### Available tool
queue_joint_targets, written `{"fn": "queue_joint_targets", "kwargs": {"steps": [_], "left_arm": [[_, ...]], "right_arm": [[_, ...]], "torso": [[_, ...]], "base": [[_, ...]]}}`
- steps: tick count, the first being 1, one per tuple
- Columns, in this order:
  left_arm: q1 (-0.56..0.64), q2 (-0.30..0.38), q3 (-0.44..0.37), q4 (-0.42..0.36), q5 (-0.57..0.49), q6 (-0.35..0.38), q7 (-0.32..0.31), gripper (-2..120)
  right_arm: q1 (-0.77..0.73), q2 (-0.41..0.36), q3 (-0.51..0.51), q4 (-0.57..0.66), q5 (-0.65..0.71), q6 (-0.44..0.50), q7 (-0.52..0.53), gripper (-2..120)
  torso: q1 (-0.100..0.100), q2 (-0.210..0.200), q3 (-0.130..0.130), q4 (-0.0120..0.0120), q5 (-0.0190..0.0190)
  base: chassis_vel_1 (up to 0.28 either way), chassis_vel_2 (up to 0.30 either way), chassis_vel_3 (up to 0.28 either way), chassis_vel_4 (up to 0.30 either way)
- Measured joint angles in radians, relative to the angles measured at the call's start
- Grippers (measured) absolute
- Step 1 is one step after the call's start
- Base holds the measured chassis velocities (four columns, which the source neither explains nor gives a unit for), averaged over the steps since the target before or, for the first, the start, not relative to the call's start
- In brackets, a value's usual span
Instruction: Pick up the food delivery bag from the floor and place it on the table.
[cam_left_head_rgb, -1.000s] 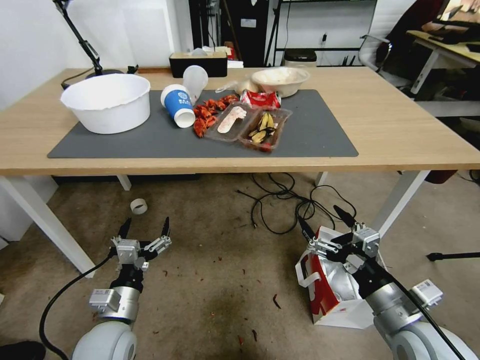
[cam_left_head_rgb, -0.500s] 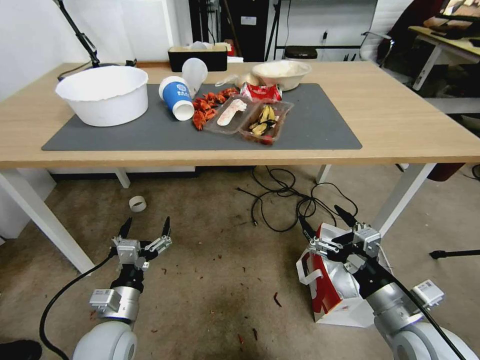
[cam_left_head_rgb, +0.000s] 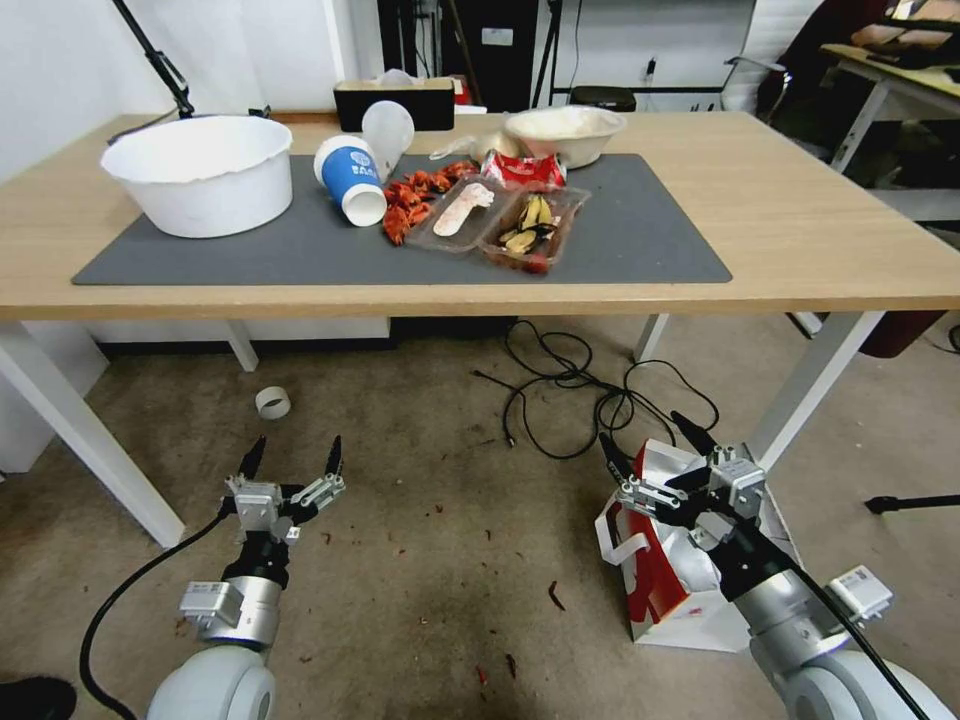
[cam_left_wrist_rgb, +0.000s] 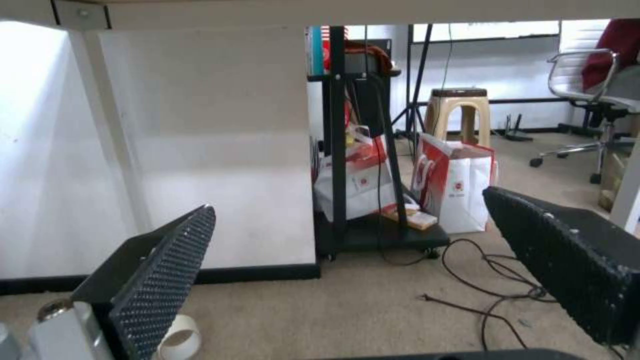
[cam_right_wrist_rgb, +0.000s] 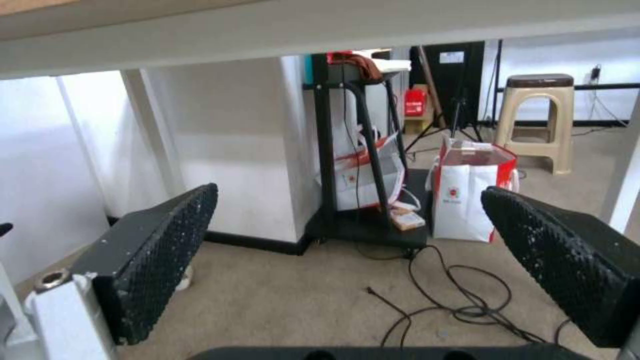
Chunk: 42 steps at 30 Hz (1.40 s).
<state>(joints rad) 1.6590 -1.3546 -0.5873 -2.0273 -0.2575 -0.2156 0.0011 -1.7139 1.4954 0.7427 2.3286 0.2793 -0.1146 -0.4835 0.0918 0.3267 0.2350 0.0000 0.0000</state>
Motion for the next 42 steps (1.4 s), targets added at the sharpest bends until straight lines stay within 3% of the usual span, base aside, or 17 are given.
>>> {"fn": "queue_joint_targets", "kwargs": {"steps": [42], "left_arm": [[0.005, -0.004, 0.005, 0.01, 0.0, -0.016, 0.005, 100]], "right_arm": [[-0.001, 0.0, -0.002, -0.005, -0.01, 0.005, 0.002, 100]], "torso": [[-0.041, -0.163, -0.121, 0.0, 0.0]], "base": [[0.0, 0.0, 0.0, 0.0]]}}
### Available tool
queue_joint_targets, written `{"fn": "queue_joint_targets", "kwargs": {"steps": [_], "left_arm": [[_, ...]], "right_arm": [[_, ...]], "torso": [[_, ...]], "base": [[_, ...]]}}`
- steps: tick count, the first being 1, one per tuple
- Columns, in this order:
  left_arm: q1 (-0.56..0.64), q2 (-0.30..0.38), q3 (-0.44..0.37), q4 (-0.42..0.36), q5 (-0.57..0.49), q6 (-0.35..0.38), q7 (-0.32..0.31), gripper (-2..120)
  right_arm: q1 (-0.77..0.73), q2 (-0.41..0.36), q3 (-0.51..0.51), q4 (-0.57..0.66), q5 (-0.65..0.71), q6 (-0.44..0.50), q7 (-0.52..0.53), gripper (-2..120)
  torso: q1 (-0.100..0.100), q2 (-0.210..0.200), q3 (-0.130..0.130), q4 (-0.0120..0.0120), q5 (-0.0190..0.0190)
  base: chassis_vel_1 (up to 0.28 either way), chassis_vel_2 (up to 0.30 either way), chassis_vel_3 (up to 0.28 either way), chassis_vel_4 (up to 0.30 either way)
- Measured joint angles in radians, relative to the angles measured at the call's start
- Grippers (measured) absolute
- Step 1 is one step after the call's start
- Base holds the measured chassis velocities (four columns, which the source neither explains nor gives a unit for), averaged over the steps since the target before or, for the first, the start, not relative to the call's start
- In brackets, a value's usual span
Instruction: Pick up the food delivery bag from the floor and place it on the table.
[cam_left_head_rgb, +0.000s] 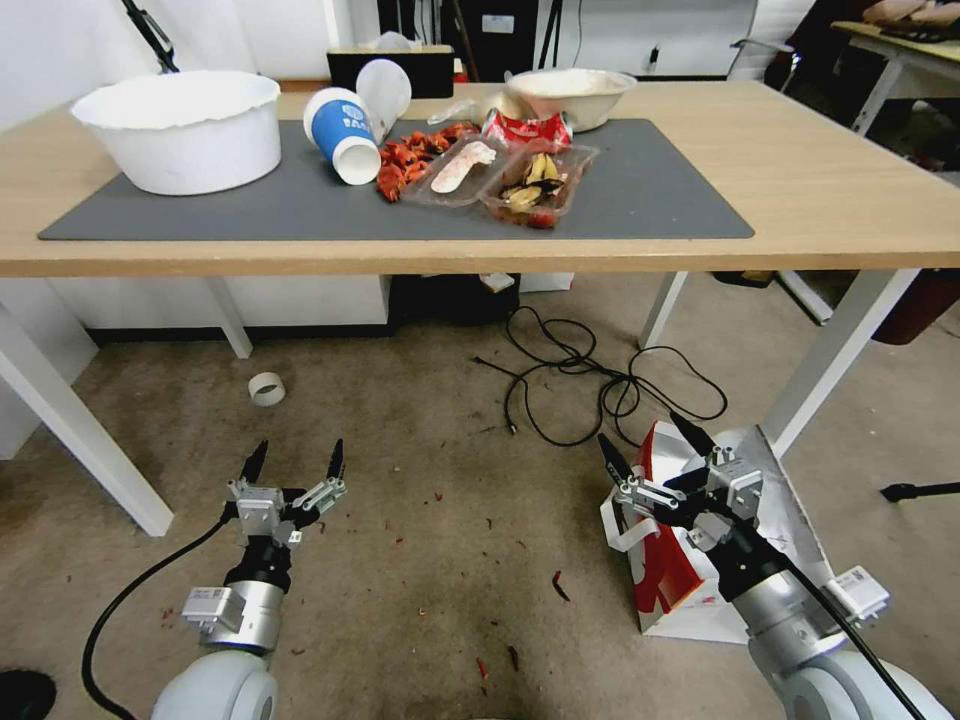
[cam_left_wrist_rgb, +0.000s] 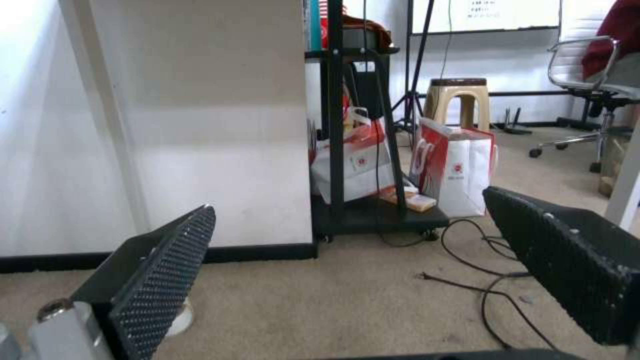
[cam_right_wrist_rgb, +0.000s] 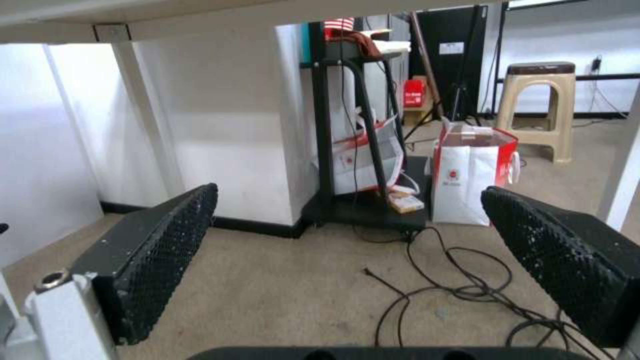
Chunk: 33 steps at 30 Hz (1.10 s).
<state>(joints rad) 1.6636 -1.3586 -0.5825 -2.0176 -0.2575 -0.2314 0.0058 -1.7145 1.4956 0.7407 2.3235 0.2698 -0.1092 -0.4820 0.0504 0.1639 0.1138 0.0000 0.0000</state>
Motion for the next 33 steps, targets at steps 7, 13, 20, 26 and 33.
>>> {"fn": "queue_joint_targets", "kwargs": {"steps": [7, 13, 20, 26, 33], "left_arm": [[-0.002, 0.0, 0.001, 0.003, 0.0, -0.003, 0.001, 100], [-0.003, 0.0, 0.002, 0.007, 0.0, -0.003, 0.002, 100], [-0.005, -0.001, 0.002, 0.01, -0.001, -0.004, 0.002, 100], [-0.006, -0.003, 0.004, 0.012, -0.001, -0.004, 0.003, 100], [-0.006, -0.003, 0.005, 0.013, -0.001, -0.004, 0.004, 100]], "right_arm": [[0.001, 0.001, -0.001, -0.002, 0.0, 0.0, 0.0, 100], [0.004, 0.002, -0.002, -0.009, -0.001, 0.001, 0.0, 100], [0.006, 0.001, -0.002, -0.015, -0.001, 0.002, 0.0, 100], [0.008, 0.001, -0.002, -0.018, -0.001, 0.002, 0.0, 100], [0.009, 0.001, -0.003, -0.02, -0.001, 0.003, 0.0, 100]], "torso": [[-0.004, -0.025, -0.022, 0.0, 0.0], [-0.008, -0.054, -0.046, 0.0, 0.0], [-0.011, -0.08, -0.069, 0.0, 0.0], [-0.013, -0.105, -0.092, 0.0, 0.0], [-0.014, -0.131, -0.114, 0.0, 0.0]], "base": [[0.0, 0.0, 0.0, 0.0], [0.0, 0.0, 0.0, 0.0], [0.0, 0.0, 0.0, 0.0], [0.0, 0.0, 0.0, 0.0], [0.0, 0.0, 0.0, 0.0]]}}
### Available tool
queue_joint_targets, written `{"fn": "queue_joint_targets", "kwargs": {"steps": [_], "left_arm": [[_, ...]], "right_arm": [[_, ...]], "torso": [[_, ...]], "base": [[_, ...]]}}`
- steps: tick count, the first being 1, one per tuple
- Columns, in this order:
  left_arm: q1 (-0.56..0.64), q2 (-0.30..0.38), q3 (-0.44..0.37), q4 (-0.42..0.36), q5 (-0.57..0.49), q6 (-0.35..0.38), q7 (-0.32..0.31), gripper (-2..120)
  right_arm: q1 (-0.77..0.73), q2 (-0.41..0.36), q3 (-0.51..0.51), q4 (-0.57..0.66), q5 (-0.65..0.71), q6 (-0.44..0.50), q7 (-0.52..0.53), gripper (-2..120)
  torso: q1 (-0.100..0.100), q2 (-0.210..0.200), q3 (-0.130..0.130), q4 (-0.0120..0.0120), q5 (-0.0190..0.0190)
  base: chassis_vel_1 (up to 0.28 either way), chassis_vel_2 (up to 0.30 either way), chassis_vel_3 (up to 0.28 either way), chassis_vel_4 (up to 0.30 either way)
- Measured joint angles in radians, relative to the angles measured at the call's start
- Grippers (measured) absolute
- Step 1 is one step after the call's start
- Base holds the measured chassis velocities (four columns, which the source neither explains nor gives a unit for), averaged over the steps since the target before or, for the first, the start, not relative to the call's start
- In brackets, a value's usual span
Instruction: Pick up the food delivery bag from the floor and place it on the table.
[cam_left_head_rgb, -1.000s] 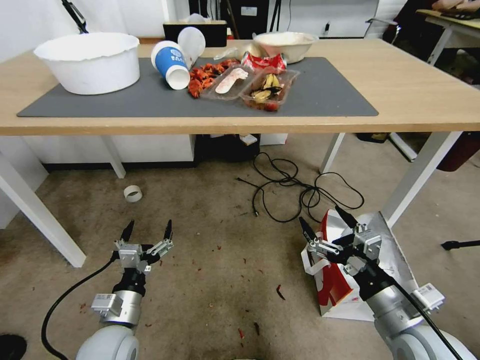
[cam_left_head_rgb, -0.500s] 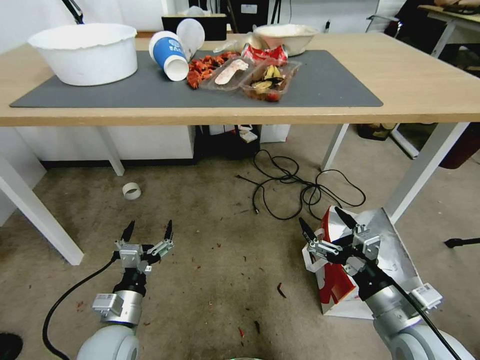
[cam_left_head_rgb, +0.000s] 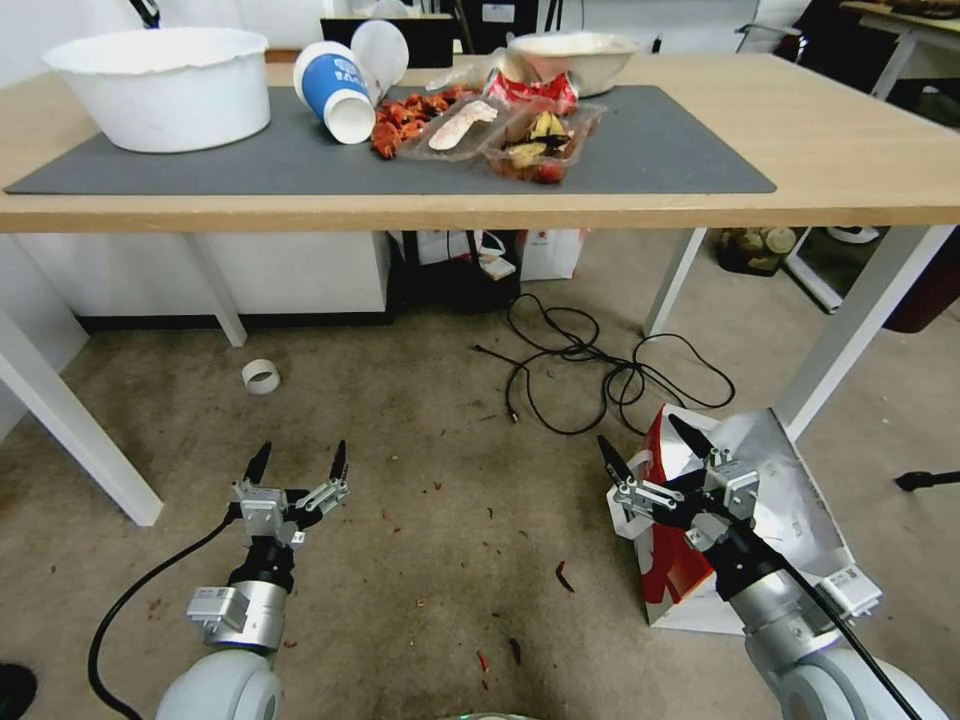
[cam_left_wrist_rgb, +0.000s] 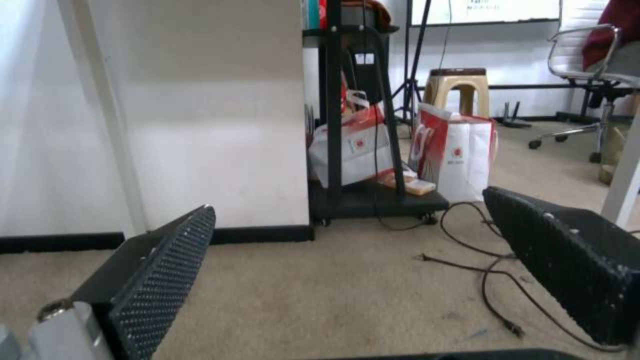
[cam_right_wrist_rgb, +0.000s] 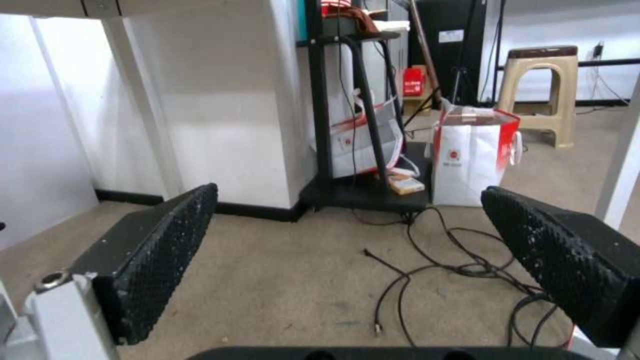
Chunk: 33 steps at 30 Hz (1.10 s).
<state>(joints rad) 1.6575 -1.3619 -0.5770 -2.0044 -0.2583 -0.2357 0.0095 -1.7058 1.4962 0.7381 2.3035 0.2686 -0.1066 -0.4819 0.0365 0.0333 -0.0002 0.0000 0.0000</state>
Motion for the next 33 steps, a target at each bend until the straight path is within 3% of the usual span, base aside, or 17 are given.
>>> {"fn": "queue_joint_targets", "kwargs": {"steps": [16, 19, 23, 24, 26, 27, 30, 33], "left_arm": [[-0.002, 0.001, 0.002, 0.004, 0.0, -0.003, -0.001, 100], [-0.001, 0.002, 0.004, 0.003, 0.0, -0.004, -0.002, 100], [0.001, 0.001, 0.006, 0.001, 0.001, -0.004, -0.003, 100], [0.001, 0.001, 0.006, 0.001, 0.001, -0.004, -0.003, 100], [0.003, 0.0, 0.007, 0.001, 0.002, -0.004, -0.004, 100], [0.003, 0.0, 0.007, 0.001, 0.002, -0.004, -0.004, 100], [0.007, -0.002, 0.007, 0.003, 0.005, -0.006, -0.004, 100], [0.011, -0.004, 0.009, 0.004, 0.011, -0.006, -0.004, 100]], "right_arm": [[0.002, -0.01, 0.005, 0.002, 0.0, -0.001, 0.015, 100], [0.01, -0.04, 0.026, 0.013, 0.025, -0.054, 0.052, 100], [0.027, -0.159, 0.132, 0.018, 0.082, -0.153, 0.095, 100], [0.027, -0.159, 0.132, 0.018, 0.082, -0.153, 0.095, 100], [0.031, -0.242, 0.206, 0.016, 0.13, -0.241, 0.112, 100], [0.031, -0.242, 0.206, 0.016, 0.13, -0.241, 0.112, 100], [0.037, -0.35, 0.309, 0.002, 0.196, -0.397, 0.144, 100], [0.041, -0.405, 0.35, -0.026, 0.219, -0.476, 0.173, 100]], "torso": [[-0.004, -0.009, 0.0, -0.0001, 0.0], [-0.004, -0.008, 0.0, 0.0, 0.0003], [-0.003, -0.006, 0.0, 0.0, 0.0003], [-0.003, -0.006, 0.0, 0.0, 0.0003], [-0.003, -0.005, 0.0, 0.0001, 0.0003], [-0.003, -0.005, 0.0, 0.0001, 0.0003], [-0.003, -0.004, 0.0, 0.0, 0.0001], [-0.003, -0.003, 0.0, 0.0, 0.0003]], "base": [[0.0, 0.0, 0.0, 0.0], [0.0, 0.0, 0.0, 0.0], [0.0, 0.0, 0.0, 0.0], [0.0, 0.0, 0.0, 0.0], [0.0, 0.0, 0.0, 0.0], [0.0, 0.0, 0.0, 0.0], [0.0, 0.0, 0.0, 0.0], [0.0, 0.0, 0.0, 0.0]]}}
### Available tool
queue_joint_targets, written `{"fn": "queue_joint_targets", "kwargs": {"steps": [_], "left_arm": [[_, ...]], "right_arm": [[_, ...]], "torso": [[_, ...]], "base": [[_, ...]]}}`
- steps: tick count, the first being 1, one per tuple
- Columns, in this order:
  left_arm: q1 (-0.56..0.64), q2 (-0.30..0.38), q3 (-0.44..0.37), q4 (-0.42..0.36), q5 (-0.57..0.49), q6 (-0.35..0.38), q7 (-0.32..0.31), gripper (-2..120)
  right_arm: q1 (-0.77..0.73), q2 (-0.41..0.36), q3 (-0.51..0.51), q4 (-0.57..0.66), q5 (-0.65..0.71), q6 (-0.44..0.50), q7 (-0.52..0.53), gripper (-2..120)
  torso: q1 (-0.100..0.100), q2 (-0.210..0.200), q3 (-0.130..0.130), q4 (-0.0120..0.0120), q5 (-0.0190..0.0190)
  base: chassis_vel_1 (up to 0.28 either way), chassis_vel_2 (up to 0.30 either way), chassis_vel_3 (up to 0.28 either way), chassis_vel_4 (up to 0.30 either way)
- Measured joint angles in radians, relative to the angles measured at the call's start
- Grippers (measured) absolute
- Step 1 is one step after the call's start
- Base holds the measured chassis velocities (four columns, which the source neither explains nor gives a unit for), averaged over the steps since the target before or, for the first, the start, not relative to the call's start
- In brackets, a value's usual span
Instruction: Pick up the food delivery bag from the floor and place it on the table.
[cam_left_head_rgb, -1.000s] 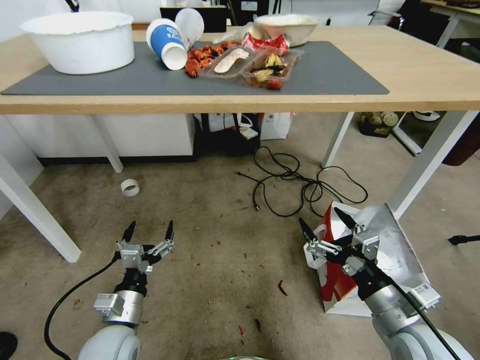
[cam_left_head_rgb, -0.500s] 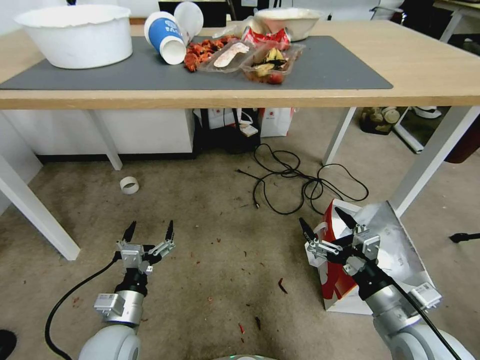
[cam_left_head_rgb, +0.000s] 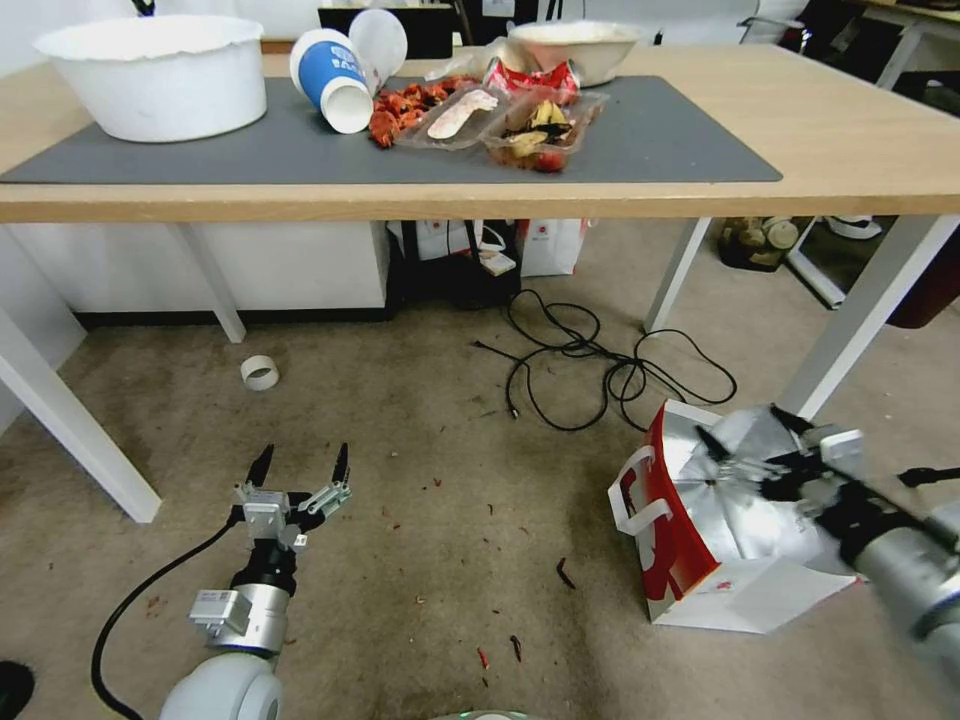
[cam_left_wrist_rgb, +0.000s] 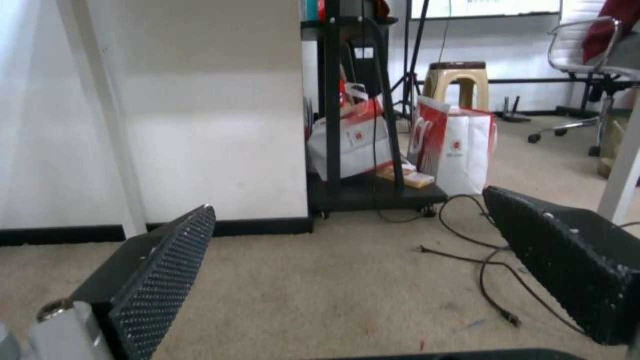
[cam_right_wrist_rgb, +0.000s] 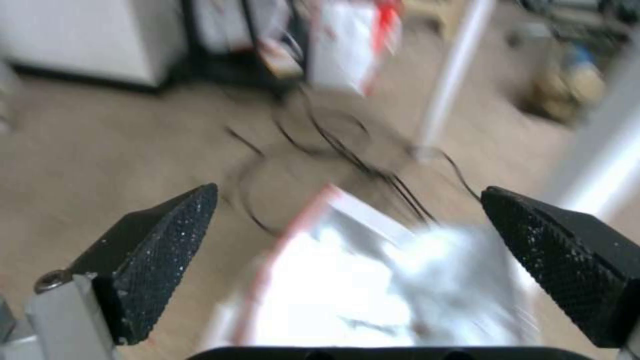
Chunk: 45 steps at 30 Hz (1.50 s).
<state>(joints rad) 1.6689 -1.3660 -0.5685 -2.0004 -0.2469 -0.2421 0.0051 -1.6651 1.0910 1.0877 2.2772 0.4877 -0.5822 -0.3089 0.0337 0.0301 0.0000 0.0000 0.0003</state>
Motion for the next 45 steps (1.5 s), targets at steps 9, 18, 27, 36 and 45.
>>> {"fn": "queue_joint_targets", "kwargs": {"steps": [9, 18, 27, 36, 45], "left_arm": [[0.013, -0.01, 0.027, -0.012, 0.03, 0.01, -0.002, 100], [0.012, -0.016, 0.028, -0.02, 0.035, 0.01, -0.003, 100], [0.016, -0.023, 0.026, -0.017, 0.045, 0.011, -0.004, 100], [0.017, -0.034, 0.033, -0.011, 0.062, 0.011, -0.004, 100], [0.017, -0.036, 0.039, -0.008, 0.07, 0.011, -0.004, 100]], "right_arm": [[0.089, -0.214, 0.018, -0.202, 0.057, -0.146, 0.064, 100], [0.257, -0.29, -0.106, -0.45, -0.006, -0.143, 0.066, 100], [0.354, -0.277, -0.194, -0.579, -0.007, -0.139, 0.055, 100], [0.399, -0.253, -0.264, -0.634, 0.001, -0.138, 0.046, 100], [0.417, -0.22, -0.293, -0.693, -0.042, -0.138, 0.013, 100]], "torso": [[0.0, 0.001, 0.0, 0.0001, 0.0], [0.0, 0.002, 0.0, 0.0001, 0.0], [0.001, 0.003, 0.0, 0.0, -0.0004], [0.001, 0.003, 0.0, 0.0001, -0.0004], [0.001, 0.004, 0.0, 0.0, -0.0003]], "base": [[0.0, 0.0, 0.0, 0.0], [0.0, 0.0, 0.0, 0.0], [0.0, 0.0, 0.0, 0.0], [0.0, 0.0, 0.0, 0.0], [0.0, 0.0, 0.0, 0.0]]}}
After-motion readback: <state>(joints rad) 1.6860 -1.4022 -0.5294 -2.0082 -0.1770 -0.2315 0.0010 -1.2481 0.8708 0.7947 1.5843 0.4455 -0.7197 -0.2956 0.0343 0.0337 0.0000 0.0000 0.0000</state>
